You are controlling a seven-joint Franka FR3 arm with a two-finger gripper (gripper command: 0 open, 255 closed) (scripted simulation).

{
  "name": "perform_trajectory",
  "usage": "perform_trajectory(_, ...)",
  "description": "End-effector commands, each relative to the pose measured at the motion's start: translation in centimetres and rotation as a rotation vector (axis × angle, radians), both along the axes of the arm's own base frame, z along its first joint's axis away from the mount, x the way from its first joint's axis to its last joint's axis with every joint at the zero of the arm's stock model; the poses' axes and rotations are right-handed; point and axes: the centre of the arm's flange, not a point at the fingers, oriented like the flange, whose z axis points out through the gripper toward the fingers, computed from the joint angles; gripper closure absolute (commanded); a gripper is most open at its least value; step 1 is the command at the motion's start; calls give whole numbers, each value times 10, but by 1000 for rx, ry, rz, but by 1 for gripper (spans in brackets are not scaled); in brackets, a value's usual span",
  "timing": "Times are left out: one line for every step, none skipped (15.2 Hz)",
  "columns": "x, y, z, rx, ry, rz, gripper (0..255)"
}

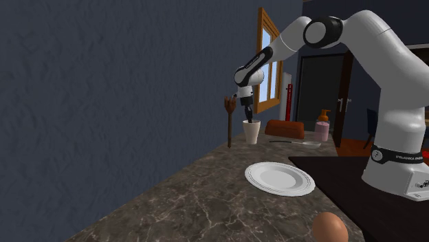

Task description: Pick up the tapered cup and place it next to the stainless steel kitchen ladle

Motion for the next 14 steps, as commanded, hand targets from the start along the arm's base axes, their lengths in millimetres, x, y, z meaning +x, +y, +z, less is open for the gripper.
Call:
perform_trajectory(0,0,0,0,0,0,0)
perform_trajectory(0,0,0,0,0,0,0)
perform_trajectory(0,0,0,0,0,0,0)
perform_trajectory(0,0,0,0,0,0,0)
perform_trajectory(0,0,0,0,0,0,0)
perform_trajectory(0,0,0,0,0,0,0)
perform_trajectory(2,-2,13,0,0,0,0)
perform_trajectory(4,-3,26,0,0,0,0)
perform_trajectory(7,-5,39,0,0,0,0)
perform_trajectory(8,-6,49,0,0,0,0)
perform_trajectory(8,-6,49,0,0,0,0)
perform_trajectory(8,-6,49,0,0,0,0)
perform_trajectory(8,-6,49,0,0,0,0)
perform_trajectory(8,-6,49,0,0,0,0)
